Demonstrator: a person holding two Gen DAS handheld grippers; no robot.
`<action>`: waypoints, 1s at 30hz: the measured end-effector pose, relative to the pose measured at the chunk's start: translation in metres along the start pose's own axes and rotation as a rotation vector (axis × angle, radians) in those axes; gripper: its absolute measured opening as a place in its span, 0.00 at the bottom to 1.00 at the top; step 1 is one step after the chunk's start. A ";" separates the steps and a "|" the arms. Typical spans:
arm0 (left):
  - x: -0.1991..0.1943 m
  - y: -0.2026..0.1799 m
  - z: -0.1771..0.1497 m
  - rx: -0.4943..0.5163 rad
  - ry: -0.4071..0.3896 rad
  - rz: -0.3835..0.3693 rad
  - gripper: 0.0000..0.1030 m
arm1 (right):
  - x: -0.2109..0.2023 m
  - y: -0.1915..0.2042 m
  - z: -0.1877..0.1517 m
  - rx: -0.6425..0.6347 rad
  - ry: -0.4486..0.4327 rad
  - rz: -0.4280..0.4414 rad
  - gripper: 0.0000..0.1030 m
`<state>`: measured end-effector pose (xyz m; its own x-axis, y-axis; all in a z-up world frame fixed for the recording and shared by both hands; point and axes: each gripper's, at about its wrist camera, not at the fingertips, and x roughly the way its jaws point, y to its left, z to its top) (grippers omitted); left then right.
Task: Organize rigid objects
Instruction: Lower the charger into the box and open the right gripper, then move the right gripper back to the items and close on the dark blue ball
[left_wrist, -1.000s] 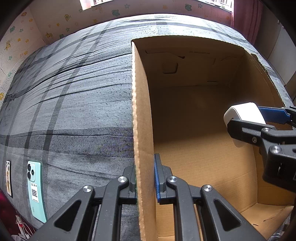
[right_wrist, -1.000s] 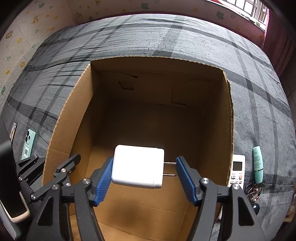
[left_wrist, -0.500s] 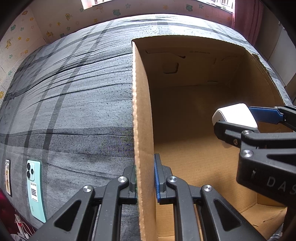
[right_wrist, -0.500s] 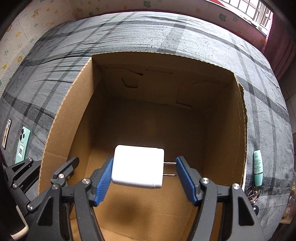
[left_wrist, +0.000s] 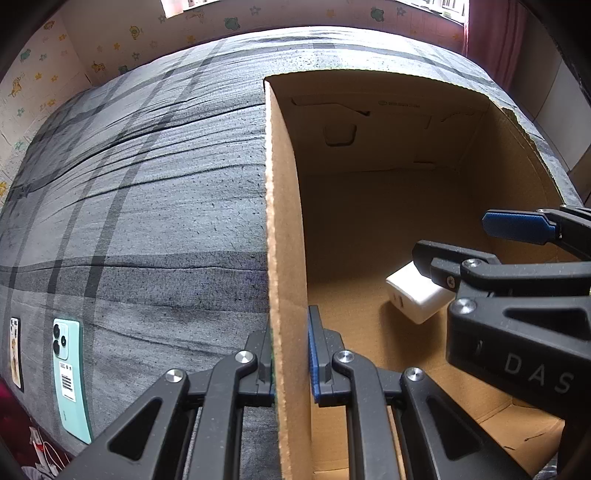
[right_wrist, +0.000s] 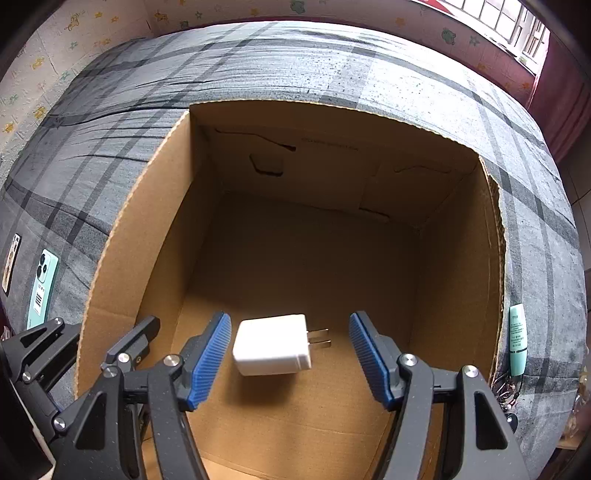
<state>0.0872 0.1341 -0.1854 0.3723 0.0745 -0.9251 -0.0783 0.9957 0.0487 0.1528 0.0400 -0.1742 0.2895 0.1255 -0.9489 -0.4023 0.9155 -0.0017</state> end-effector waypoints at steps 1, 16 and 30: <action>0.000 0.000 0.000 0.005 0.001 0.003 0.13 | -0.003 0.000 0.000 0.000 -0.009 -0.002 0.70; 0.001 0.004 -0.001 0.001 -0.001 -0.005 0.13 | -0.038 -0.015 -0.012 -0.006 -0.120 -0.088 0.94; 0.000 0.000 -0.001 0.005 -0.001 0.004 0.13 | -0.088 -0.080 -0.043 0.068 -0.208 -0.025 1.00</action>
<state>0.0863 0.1336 -0.1854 0.3731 0.0786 -0.9245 -0.0749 0.9957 0.0544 0.1226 -0.0603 -0.1044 0.4742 0.1717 -0.8635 -0.3354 0.9421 0.0032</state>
